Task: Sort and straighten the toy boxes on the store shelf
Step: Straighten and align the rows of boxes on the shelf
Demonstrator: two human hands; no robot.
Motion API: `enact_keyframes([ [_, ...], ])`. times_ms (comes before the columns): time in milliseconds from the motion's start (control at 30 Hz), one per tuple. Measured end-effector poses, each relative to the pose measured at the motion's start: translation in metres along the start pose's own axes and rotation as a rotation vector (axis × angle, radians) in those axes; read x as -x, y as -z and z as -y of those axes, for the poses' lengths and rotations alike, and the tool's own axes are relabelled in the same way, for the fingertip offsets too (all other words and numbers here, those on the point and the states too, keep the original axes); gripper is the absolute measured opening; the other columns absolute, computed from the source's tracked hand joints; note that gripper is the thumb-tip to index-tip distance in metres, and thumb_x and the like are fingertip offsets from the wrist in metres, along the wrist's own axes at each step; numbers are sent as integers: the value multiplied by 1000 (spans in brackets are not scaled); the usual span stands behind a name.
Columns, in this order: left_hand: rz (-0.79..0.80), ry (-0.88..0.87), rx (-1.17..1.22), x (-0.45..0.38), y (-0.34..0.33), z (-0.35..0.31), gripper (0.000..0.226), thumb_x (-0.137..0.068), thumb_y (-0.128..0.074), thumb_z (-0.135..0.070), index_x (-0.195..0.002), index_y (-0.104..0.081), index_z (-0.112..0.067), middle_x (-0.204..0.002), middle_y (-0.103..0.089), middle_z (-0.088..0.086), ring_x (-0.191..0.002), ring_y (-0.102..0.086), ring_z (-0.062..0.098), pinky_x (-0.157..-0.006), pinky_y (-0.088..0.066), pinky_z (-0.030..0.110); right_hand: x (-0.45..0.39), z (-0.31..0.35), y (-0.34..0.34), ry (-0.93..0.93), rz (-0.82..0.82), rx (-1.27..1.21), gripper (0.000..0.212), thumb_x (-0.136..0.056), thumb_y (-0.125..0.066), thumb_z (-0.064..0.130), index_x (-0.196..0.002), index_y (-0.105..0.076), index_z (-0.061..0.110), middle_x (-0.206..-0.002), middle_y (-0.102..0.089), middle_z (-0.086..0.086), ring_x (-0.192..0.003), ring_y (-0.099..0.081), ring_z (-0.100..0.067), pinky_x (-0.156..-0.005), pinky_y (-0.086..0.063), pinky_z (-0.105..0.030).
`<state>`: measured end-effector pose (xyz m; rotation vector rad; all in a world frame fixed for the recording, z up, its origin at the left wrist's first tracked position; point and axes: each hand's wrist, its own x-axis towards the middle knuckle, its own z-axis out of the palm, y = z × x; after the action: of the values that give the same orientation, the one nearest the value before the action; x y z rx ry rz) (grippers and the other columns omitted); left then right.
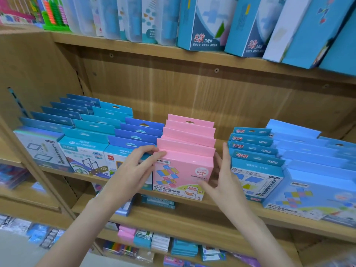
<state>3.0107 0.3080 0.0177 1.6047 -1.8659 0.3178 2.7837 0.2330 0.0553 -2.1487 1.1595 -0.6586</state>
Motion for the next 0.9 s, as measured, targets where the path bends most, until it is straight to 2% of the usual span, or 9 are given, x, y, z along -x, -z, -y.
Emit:
enact_keyframes([
  [67, -5, -21, -14, 0, 0, 3, 40, -90, -46, -16, -128, -40, -24, -125, -37, 2, -112, -41, 11, -75, -55, 29, -5, -2, 8, -11, 12, -42, 104, -74, -71, 36, -144, 5, 34, -148, -26, 15, -135, -33, -13, -108, -36, -44],
  [100, -5, -33, -17, 0, 0, 4, 38, -92, -47, -15, -128, -41, -24, -125, -37, 2, -111, -41, 11, -75, -54, 29, -8, -1, 15, 3, -10, -89, 96, -74, -70, 39, -144, -5, 33, -151, -24, 12, -135, -31, -11, -109, -35, -42],
  [200, -6, -54, -28, -3, 1, 5, 39, -90, -51, -12, -127, -43, -22, -123, -38, 1, -108, -42, 9, -76, -51, 26, -24, 14, 40, 118, -129, -192, 61, -83, -61, 34, -137, -33, 27, -144, -34, 8, -123, -32, 2, -96, -34, -12],
  [233, -5, -58, -29, -3, 1, 5, 40, -88, -52, -11, -127, -45, -21, -122, -39, 1, -108, -42, 9, -76, -51, 26, -33, 18, 47, 161, -137, -141, 49, -86, -58, 31, -132, -40, 25, -143, -36, 6, -122, -32, 2, -95, -34, -11],
  [367, -4, -57, -40, -5, 4, 5, 41, -84, -51, -16, -124, -44, -22, -120, -39, -2, -106, -43, 9, -75, -51, 24, -79, 22, 60, 173, 85, 208, 27, -89, -56, 20, -116, -57, 21, -139, -41, -3, -129, -37, -17, -106, -31, -34],
  [467, 0, -55, -38, -5, 4, 6, 42, -84, -51, -17, -124, -43, -25, -121, -39, -4, -106, -43, 9, -75, -52, 25, -92, 21, 57, 177, 249, 389, 26, -88, -56, 14, -113, -61, 16, -135, -43, -5, -126, -39, -20, -104, -33, -35],
  [767, 7, -141, -64, -9, 11, 11, 43, -83, -58, -16, -124, -45, -22, -120, -41, -5, -105, -43, 11, -80, -52, 31, -97, 22, 51, 166, 238, 415, 28, -92, -51, 13, -118, -58, 11, -136, -37, -7, -125, -39, -21, -100, -35, -31],
  [833, 12, -207, -154, -11, 14, 15, 48, -81, -68, -15, -124, -46, -21, -119, -43, -5, -105, -42, 16, -83, -50, 35, -97, 21, 54, 153, 305, 403, 24, -92, -50, 15, -114, -59, 14, -131, -39, -7, -122, -41, -21, -99, -35, -31],
  [900, -14, -244, -252, -12, 14, 16, 43, -83, -64, -29, -123, -48, -22, -119, -45, -4, -105, -41, 20, -89, -44, 39, -96, 21, 58, 164, 312, 345, 11, -90, -52, 18, -100, -56, 21, -126, -41, -5, -119, -43, -20, -97, -35, -31],
])
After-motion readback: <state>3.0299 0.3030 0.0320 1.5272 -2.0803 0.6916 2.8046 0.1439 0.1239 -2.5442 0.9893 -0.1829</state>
